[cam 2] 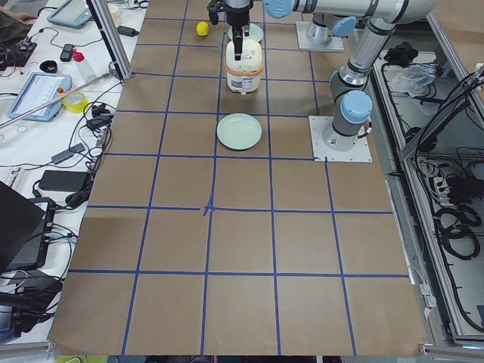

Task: Press rice cooker button
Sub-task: 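Move the right gripper over the rice cooker's green lid button, then press down on the green lid button with the right gripper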

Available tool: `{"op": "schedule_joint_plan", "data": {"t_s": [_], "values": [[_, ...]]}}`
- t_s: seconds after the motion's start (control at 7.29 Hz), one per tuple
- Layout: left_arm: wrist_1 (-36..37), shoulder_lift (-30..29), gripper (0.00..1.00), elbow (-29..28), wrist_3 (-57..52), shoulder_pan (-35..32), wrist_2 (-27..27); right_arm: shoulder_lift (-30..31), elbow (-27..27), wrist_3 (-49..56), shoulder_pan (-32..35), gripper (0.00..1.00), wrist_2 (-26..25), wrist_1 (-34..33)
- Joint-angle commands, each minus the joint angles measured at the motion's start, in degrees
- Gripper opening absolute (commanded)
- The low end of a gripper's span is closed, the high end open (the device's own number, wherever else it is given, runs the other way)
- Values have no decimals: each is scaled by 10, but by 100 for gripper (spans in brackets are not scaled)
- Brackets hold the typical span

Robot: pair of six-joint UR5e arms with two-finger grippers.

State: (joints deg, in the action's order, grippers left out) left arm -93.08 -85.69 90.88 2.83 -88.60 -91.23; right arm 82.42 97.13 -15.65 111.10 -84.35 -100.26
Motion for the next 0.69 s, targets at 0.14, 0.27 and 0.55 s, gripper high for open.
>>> {"op": "schedule_joint_plan", "data": {"t_s": [0.14,0.27,0.55], "values": [[0,0,100,0,1,0,0,-8,5,1,1,0,-3,-22],[0,0,100,0,1,0,0,-10,2,1,-1,0,-6,-29],[0,0,100,0,0,0,0,-11,6,1,-1,0,-10,-31]]}}
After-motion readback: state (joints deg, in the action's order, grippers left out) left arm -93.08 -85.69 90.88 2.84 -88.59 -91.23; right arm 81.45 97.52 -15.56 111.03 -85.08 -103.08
